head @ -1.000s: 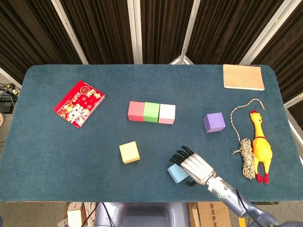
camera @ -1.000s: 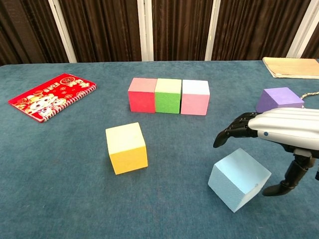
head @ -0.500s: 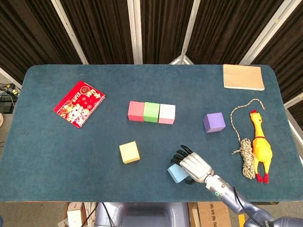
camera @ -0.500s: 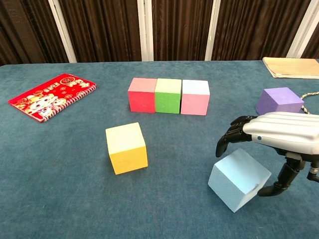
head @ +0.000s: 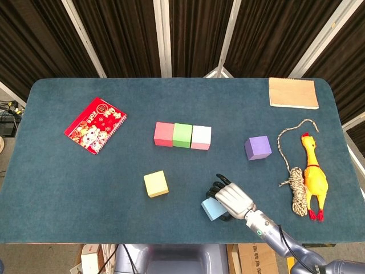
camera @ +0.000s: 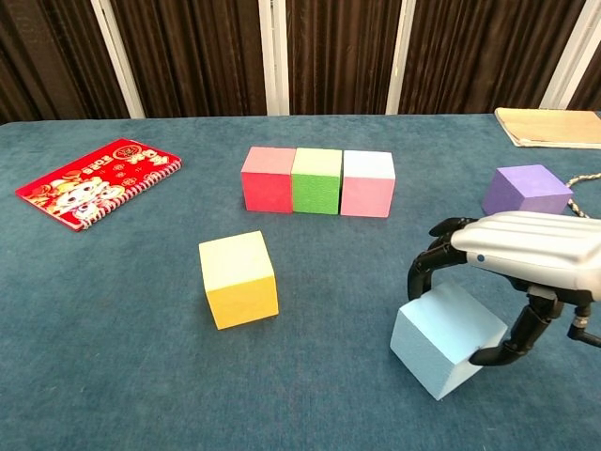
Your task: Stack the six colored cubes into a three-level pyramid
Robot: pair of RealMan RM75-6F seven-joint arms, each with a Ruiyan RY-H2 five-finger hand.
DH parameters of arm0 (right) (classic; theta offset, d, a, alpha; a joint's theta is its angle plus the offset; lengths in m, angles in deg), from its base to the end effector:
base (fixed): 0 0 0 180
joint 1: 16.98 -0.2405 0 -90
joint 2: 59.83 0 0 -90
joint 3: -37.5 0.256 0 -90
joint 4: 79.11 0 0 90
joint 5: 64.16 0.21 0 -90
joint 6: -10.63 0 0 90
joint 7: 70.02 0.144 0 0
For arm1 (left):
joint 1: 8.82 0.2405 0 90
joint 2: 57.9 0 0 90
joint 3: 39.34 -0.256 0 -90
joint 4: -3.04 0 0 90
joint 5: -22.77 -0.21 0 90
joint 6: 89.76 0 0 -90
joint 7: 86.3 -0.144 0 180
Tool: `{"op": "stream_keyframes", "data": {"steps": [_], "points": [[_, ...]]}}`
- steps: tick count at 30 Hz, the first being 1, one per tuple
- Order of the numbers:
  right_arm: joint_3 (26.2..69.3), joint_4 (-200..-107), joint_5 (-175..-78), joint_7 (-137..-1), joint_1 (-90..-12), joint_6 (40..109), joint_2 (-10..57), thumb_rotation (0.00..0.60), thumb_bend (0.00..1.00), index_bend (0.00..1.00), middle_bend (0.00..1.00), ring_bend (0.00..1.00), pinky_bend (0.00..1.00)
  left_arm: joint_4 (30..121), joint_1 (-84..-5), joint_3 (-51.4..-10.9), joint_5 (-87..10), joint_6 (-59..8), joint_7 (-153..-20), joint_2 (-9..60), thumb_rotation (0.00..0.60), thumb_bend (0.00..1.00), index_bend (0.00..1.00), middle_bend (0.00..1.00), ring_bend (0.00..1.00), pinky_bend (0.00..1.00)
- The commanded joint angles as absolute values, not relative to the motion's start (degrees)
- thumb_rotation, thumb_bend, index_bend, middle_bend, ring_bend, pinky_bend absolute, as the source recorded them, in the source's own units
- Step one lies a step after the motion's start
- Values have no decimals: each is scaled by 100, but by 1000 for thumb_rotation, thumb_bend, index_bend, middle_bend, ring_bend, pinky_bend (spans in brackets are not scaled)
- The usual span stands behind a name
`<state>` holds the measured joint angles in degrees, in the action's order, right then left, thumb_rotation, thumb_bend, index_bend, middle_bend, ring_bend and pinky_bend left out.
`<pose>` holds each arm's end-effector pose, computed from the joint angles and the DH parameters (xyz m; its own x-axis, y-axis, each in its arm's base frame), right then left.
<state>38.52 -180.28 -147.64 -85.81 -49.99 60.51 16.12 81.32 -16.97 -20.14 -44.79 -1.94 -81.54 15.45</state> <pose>-0.1686 -0.2463 0.0028 0.5458 -0.4006 0.7359 -0.7731 -0.5794 0.2580 -0.3493 0.2433 0.2029 0.3278 -0.3738 0.8677 0.9339 0.2670 -0.2377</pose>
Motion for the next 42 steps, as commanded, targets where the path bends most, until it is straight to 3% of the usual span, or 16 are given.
{"op": "stream_keyframes", "data": {"steps": [1,14,21,28,33,42], "points": [[3855,-18001,-14782,-8574,-5010,6110,1643,600,269,378,375,233,0,8135,-1697,-2017,-4487,-191,-8154,1545,600,316,150,111,7,0],[3976,-18316,-14596,-8682,-5096,6244,1413,600,431,447,480,291,0,8156,-1687,-2014,-4483,-208,-8103,1522,600,316,150,111,7,0],[4395,-18757,-13645,-8935,-5352,6035,931,600,554,494,496,303,0,8176,-1671,-2006,-4485,-202,-8049,1495,600,316,150,110,7,0],[5316,-18996,-11656,-9213,-6137,5727,322,600,623,560,540,350,0,8184,-1669,-1994,-4458,-234,-8011,1477,600,316,150,111,7,0],[5470,-19113,-9938,-9895,-7000,5724,10,600,668,560,540,350,0,8181,-1668,-1981,-4431,-255,-7984,1471,600,316,150,111,7,0],[5618,-18977,-7044,-11217,-8745,6759,398,600,685,560,540,350,0,8175,-1660,-1973,-4404,-292,-7932,1447,600,316,150,110,7,0]]}}
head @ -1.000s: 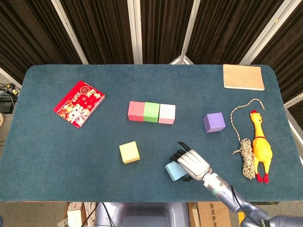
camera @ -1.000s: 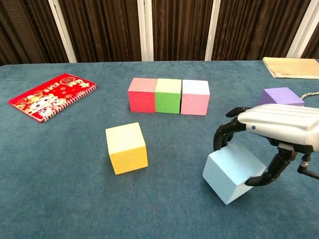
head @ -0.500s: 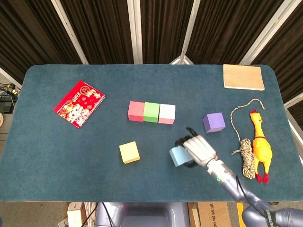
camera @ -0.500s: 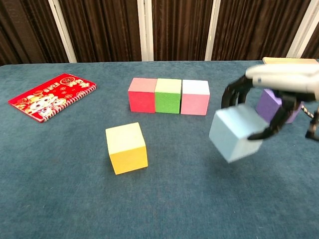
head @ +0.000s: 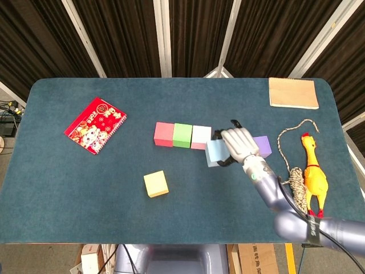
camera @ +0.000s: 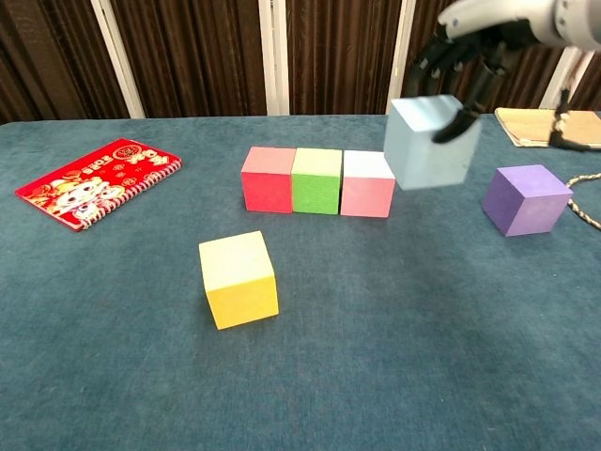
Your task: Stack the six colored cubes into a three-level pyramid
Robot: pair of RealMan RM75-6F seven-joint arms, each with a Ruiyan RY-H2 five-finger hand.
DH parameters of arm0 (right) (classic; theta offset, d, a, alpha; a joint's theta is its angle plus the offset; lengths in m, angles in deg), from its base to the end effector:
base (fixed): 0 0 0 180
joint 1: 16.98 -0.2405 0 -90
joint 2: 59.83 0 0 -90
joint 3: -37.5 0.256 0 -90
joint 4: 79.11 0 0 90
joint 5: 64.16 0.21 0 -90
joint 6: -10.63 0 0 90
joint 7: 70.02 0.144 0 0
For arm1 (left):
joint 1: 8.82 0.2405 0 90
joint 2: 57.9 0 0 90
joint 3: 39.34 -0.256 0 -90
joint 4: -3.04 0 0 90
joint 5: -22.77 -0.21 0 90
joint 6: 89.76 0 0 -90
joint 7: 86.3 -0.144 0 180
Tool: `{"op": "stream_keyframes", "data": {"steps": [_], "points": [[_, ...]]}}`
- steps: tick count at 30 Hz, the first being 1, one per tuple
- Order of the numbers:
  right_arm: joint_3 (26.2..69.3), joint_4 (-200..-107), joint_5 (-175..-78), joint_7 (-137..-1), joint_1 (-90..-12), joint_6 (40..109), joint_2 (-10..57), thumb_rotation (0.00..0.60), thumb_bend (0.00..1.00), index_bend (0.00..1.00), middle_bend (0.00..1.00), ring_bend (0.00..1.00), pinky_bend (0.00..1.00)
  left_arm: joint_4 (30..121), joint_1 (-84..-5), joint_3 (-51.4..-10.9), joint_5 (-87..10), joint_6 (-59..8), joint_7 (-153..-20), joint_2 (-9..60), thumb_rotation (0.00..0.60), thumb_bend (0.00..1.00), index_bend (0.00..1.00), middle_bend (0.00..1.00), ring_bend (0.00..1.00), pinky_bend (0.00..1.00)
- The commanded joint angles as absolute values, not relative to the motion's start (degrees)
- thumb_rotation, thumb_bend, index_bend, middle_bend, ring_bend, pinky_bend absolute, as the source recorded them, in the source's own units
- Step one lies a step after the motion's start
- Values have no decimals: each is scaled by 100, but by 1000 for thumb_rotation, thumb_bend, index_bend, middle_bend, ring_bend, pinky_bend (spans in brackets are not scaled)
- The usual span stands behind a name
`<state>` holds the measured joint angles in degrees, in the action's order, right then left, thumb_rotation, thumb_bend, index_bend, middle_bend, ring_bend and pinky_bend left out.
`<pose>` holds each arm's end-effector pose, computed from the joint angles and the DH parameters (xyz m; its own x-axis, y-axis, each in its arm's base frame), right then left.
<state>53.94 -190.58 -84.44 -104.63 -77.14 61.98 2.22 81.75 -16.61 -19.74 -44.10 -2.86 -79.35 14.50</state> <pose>-0.0655 -0.3700 0.0956 0.4075 -0.3791 0.8308 -0.9111 -0.2310 0.3415 -0.3521 0.2425 0.2080 0.2974 -0.3768 0.8773 0.9416 0.2679 -0.2041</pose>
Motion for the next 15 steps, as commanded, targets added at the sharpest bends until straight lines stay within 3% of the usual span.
{"op": "stream_keyframes", "data": {"steps": [1,7,15], "points": [[5656,-18917,-6847,-11259,-8853,6814,456,600,693,560,540,350,0,8176,-1660,-1973,-4400,-296,-7931,1445,600,316,150,110,7,0],[6038,-17978,-5333,-11490,-9638,7206,1133,600,712,560,540,350,0,8182,-1649,-1964,-4406,-284,-7887,1426,600,316,150,110,7,0],[6232,-16636,-5030,-11595,-10034,7446,2196,600,712,560,540,350,0,8145,-1659,-1967,-4396,-293,-7920,1440,600,316,150,110,7,0]]}}
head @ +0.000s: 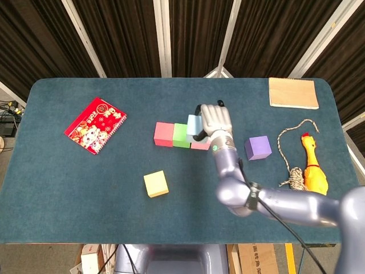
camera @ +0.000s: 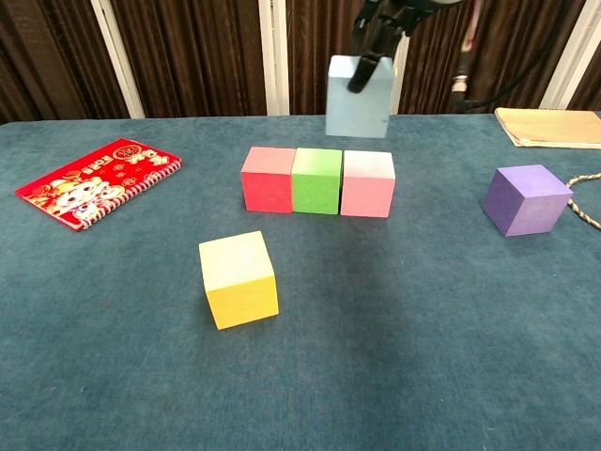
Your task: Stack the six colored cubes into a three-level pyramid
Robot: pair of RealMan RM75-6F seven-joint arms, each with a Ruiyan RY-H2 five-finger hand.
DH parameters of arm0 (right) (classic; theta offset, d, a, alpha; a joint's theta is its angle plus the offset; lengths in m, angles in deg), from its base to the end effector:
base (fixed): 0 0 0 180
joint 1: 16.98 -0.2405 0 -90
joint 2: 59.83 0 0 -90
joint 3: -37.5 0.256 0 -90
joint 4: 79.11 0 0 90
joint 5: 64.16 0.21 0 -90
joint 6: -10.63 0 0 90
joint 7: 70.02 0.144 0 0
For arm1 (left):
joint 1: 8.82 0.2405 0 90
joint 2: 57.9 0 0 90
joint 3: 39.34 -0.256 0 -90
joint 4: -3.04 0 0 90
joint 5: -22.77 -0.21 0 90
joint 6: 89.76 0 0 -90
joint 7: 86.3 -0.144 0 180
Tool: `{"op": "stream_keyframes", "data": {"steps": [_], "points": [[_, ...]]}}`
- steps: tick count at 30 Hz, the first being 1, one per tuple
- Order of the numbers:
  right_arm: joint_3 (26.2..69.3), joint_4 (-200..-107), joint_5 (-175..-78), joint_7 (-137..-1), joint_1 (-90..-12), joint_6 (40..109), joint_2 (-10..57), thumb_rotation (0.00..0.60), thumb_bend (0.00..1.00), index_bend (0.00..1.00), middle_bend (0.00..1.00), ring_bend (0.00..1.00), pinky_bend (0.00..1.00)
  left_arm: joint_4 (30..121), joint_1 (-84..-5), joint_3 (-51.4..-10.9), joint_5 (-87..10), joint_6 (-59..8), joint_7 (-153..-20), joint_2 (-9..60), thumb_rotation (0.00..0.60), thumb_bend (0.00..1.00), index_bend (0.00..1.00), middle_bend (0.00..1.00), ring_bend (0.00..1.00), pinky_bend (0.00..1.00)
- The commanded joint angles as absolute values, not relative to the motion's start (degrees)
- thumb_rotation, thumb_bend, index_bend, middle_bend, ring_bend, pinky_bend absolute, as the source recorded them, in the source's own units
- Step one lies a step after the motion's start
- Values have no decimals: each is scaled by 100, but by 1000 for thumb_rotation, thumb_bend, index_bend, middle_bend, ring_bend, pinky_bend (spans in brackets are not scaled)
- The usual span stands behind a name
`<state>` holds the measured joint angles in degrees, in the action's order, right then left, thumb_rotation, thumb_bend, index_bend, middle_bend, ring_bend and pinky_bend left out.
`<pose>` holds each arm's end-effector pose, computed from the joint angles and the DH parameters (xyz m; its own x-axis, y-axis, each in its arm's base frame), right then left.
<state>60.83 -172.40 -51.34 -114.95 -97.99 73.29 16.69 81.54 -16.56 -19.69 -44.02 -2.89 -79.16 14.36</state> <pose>0.0196 -0.4261 0.0620 0.2758 -0.3570 0.8924 -0.9528 0.0213 0.3030 -0.3532 0.2422 0.2096 0.2998 -0.3786 0.8757 0.9407 0.2700 -0.2053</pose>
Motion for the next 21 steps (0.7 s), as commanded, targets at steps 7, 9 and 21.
{"op": "stream_keyframes", "data": {"steps": [7,9,21], "points": [[6282,-16220,-5349,-11570,-9923,7164,2532,600,713,560,540,350,0,8090,-1668,-1939,-4335,-314,-7935,1455,600,315,150,110,7,0],[6246,-16144,-5508,-11569,-9871,7067,2580,600,713,560,540,350,0,8075,-1674,-1937,-4324,-325,-7947,1463,600,316,150,110,7,0],[6295,-15497,-5610,-11682,-9811,6683,2984,600,714,560,540,350,0,8099,-1668,-1952,-4335,-263,-8048,1496,600,316,149,110,7,0]]}}
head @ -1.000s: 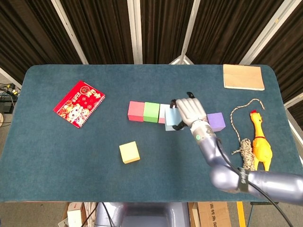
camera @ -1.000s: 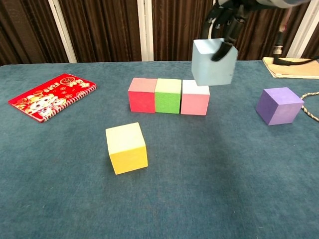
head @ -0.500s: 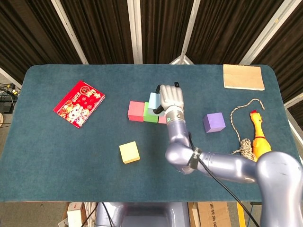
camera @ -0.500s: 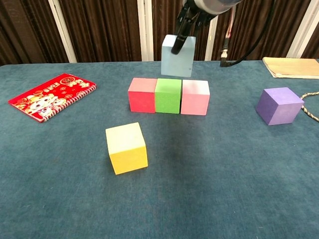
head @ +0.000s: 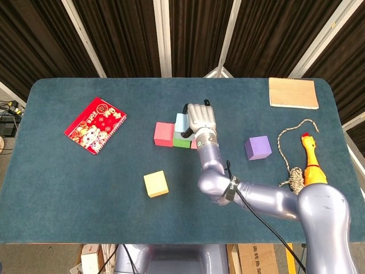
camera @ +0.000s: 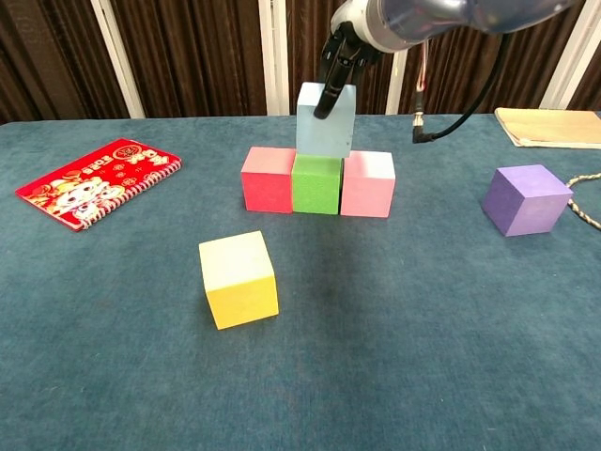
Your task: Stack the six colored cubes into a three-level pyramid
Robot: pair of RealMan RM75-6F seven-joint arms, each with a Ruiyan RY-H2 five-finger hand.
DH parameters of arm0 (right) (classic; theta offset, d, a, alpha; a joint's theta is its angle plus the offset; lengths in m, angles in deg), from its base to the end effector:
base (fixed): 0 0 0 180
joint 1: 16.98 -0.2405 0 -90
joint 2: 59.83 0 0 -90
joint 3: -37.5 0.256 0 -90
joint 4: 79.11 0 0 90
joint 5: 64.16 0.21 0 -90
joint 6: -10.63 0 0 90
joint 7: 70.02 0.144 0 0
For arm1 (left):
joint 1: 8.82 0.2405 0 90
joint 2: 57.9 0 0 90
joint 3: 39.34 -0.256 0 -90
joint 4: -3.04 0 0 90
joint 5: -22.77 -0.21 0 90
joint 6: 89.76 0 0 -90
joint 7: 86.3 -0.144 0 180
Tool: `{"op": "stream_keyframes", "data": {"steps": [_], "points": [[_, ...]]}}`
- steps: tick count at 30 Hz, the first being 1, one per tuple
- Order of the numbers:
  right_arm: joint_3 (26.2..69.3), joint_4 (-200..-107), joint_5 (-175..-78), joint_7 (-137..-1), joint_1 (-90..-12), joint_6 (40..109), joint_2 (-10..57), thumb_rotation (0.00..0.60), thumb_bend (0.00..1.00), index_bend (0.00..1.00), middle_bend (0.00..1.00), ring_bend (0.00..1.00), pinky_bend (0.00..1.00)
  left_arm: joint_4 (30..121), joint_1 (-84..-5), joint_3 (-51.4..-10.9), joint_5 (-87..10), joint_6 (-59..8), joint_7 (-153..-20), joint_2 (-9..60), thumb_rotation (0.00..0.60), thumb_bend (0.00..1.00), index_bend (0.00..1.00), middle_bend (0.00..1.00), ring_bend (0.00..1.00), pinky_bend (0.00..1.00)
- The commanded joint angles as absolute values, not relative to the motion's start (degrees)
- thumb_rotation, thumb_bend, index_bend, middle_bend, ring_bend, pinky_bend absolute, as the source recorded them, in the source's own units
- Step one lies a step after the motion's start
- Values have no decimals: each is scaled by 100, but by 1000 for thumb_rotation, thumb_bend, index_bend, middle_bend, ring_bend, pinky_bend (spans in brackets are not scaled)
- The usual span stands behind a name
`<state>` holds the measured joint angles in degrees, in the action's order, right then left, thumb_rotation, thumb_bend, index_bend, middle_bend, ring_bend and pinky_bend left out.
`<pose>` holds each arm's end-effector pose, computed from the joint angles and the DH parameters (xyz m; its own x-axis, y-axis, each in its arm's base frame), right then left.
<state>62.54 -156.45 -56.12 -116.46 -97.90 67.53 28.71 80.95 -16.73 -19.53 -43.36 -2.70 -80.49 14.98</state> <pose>0.0220 -0.4509 0.0131 0.2666 -0.3598 0.8941 -0.9579 0.0032 0.2869 -0.3549 0.2428 0.2084 0.3201 -0.3796 0.8680 0.9324 0.2886 -0.2176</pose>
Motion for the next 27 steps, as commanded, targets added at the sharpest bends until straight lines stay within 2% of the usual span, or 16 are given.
{"op": "stream_keyframes", "data": {"steps": [1,27], "points": [[6316,-15444,-5612,-11696,-9826,6660,3019,600,715,560,540,350,0,8103,-1663,-1949,-4330,-258,-8045,1494,600,316,149,110,7,0],[6626,-14055,-5660,-11943,-10066,6126,3880,600,714,560,540,350,0,8023,-1643,-1913,-4250,-345,-7940,1457,600,316,149,110,7,0]]}}
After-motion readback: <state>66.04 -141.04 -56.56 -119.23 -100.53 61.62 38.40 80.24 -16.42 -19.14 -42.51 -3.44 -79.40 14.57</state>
